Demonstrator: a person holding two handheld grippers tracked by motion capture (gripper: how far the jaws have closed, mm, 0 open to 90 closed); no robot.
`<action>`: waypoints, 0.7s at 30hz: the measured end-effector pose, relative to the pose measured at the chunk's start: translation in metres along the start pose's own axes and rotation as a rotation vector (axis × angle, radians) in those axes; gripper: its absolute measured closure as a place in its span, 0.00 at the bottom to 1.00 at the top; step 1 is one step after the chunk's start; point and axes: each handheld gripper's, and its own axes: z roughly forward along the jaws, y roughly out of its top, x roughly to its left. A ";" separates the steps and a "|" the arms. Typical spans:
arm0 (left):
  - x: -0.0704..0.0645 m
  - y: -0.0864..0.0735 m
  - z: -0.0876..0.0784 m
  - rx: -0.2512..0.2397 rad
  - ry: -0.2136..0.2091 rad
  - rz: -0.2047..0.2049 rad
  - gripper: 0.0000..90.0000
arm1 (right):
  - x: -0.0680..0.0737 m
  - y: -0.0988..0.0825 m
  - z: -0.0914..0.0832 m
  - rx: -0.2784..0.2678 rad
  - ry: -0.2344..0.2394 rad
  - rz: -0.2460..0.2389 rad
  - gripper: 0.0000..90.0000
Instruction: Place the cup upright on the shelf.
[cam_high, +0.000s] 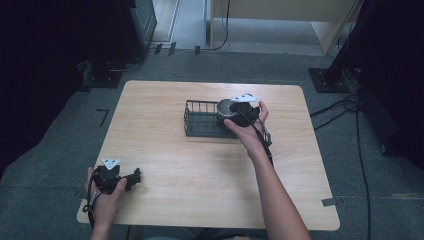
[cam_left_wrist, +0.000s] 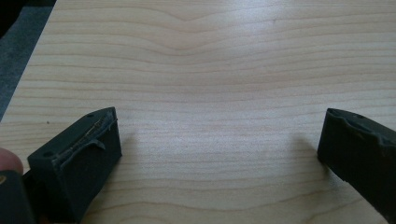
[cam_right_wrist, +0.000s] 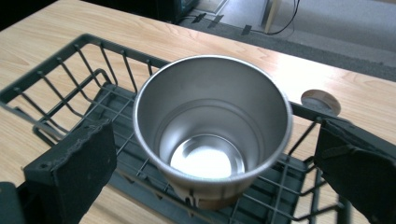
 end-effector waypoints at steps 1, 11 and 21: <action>0.000 0.000 0.000 0.000 0.000 0.000 0.00 | 0.000 0.000 -0.003 -0.005 0.003 -0.001 0.00; 0.000 0.000 0.000 0.000 0.000 0.000 0.00 | -0.009 -0.009 -0.031 -0.036 -0.008 0.005 0.00; 0.000 0.000 0.000 0.000 0.000 0.000 0.00 | -0.026 -0.025 -0.054 -0.049 -0.037 0.018 0.00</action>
